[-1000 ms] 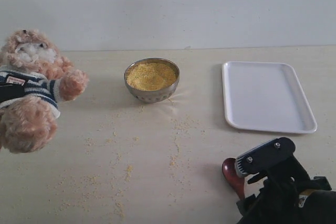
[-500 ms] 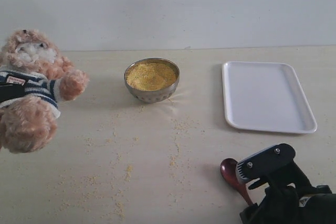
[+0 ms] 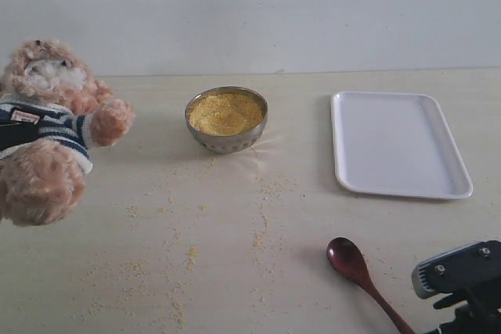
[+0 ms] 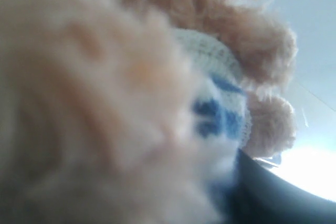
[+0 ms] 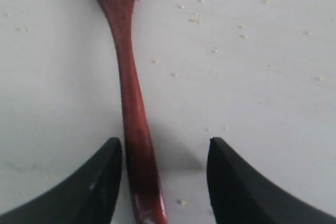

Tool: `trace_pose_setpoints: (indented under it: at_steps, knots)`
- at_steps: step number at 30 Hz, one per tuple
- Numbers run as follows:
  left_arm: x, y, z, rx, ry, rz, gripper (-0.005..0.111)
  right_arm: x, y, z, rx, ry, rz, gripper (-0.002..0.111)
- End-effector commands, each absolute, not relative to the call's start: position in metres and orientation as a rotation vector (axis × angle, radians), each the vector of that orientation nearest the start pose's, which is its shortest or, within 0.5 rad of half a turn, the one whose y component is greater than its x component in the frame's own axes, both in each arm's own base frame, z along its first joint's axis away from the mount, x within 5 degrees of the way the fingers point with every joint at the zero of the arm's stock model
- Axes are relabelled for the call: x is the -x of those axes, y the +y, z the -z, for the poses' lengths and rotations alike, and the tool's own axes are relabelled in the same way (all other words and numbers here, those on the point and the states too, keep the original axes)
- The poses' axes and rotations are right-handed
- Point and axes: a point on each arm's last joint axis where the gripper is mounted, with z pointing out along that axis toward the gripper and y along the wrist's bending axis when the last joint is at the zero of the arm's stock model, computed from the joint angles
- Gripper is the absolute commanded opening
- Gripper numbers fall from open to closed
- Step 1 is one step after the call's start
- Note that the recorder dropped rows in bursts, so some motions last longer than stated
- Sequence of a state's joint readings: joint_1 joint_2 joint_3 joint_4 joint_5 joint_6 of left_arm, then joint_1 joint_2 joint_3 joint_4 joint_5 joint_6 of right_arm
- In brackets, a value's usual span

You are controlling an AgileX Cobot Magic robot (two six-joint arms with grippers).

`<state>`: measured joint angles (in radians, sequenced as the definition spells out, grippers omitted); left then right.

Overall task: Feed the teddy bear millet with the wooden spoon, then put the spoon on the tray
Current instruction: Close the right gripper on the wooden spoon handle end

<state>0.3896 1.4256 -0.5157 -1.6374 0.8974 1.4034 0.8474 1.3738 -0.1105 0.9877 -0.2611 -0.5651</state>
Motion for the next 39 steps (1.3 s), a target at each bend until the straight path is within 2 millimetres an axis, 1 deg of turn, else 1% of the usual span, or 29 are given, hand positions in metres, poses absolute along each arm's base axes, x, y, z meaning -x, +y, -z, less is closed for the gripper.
trace_pose_setpoints:
  at_steps: [1, 3, 7, 16, 18, 22, 26, 29, 34, 39]
  knots:
    - [-0.2365, 0.0180, -0.2023, 0.269, 2.105, 0.988, 0.005, -0.0976, 0.0900, -0.1174, 0.509, 2.508, -0.302, 0.050]
    - [-0.2365, 0.0180, -0.2023, 0.269, 2.105, 0.988, 0.005, -0.0949, 0.0887, -0.1205, 0.514, 2.491, -0.330, 0.050]
    - [-0.2359, 0.0168, -0.2031, 0.256, 2.102, 1.005, 0.005, -0.0945, 0.0832, -0.1206, 0.487, 2.459, -0.308, 0.050]
    - [-0.2358, 0.0164, -0.2035, 0.253, 2.099, 1.012, 0.005, -0.0956, 0.0830, -0.1210, 0.488, 2.446, -0.298, 0.050]
    - [-0.2358, 0.0164, -0.2035, 0.253, 2.099, 1.012, 0.005, -0.0990, 0.0825, -0.1211, 0.511, 2.411, -0.259, 0.050]
    - [-0.2358, 0.0164, -0.2035, 0.250, 2.099, 1.010, 0.005, -0.0997, 0.0844, -0.1199, 0.546, 2.415, -0.251, 0.050]
    - [-0.2357, 0.0163, -0.2036, 0.233, 2.097, 1.004, 0.005, -0.0999, 0.0848, -0.1202, 0.546, 2.416, -0.253, 0.050]
    - [-0.2356, 0.0159, -0.2039, 0.225, 2.095, 1.006, 0.005, -0.1016, 0.0875, -0.1224, 0.587, 2.388, -0.256, 0.050]
    - [-0.2355, 0.0156, -0.2041, 0.221, 2.093, 1.010, 0.005, -0.1029, 0.0892, -0.1239, 0.595, 2.373, -0.262, 0.050]
    - [-0.2355, 0.0156, -0.2041, 0.218, 2.093, 1.008, 0.005, -0.1039, 0.0913, -0.1178, 0.614, 2.418, -0.237, 0.050]
